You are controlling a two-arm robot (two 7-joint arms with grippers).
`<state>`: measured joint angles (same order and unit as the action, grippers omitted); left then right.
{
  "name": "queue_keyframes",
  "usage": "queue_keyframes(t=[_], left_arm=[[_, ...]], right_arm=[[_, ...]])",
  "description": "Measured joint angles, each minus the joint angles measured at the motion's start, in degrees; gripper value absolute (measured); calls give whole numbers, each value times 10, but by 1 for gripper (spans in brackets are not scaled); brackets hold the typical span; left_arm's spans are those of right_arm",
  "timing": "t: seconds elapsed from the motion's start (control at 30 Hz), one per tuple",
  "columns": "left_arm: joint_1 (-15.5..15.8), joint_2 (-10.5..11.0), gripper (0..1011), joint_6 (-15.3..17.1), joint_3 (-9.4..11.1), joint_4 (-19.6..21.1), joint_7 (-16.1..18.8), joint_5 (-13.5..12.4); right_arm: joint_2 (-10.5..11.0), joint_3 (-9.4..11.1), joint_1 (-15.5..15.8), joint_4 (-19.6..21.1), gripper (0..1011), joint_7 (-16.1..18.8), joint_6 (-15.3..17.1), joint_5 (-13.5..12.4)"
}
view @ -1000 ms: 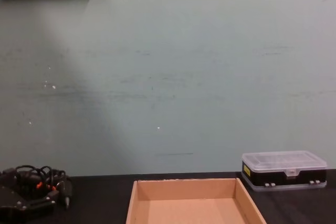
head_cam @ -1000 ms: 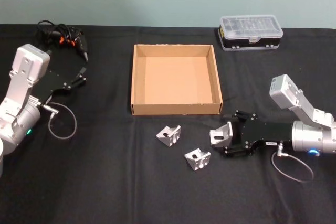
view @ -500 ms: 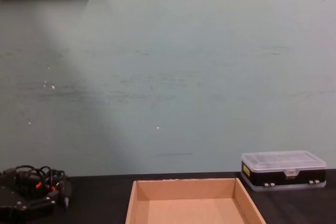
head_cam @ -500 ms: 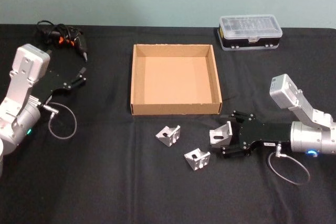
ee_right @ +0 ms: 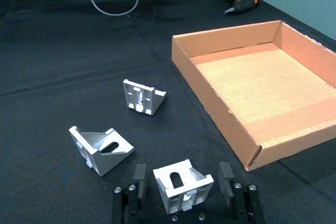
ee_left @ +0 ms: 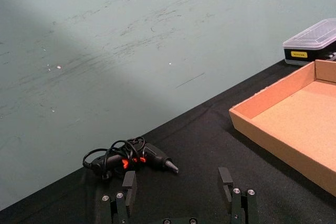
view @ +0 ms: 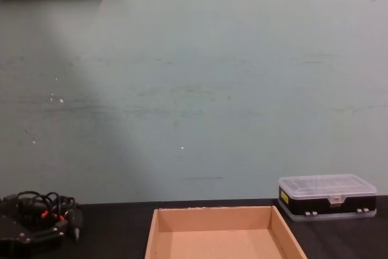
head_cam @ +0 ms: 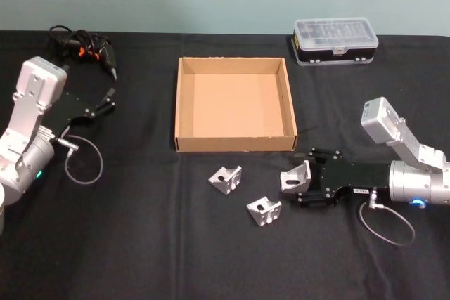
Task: Use one hand to pick up the angle iron from the table and place it into the box.
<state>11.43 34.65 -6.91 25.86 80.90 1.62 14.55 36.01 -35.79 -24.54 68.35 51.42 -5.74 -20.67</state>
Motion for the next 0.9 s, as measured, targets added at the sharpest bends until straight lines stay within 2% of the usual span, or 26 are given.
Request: queue_keyframes(t=[0.27,0.33,0.47,0.8,0.9], left_arm=[[0,0,1011,0,0,0,0,0],[0,0,1011,0,0,0,0,0],[0,0,1011,0,0,0,0,0],[0,0,1011,0,0,0,0,0],[0,0,1011,0,0,0,0,0]], right_arm=[[0,0,0,0,682,0,0,0],[0,0,0,0,582,0,0,0],[0,1,0,0,468,-1,0,0],[0,1,0,0,453,-1,0,0],[5,9,6,14,453,-8,2,-10]])
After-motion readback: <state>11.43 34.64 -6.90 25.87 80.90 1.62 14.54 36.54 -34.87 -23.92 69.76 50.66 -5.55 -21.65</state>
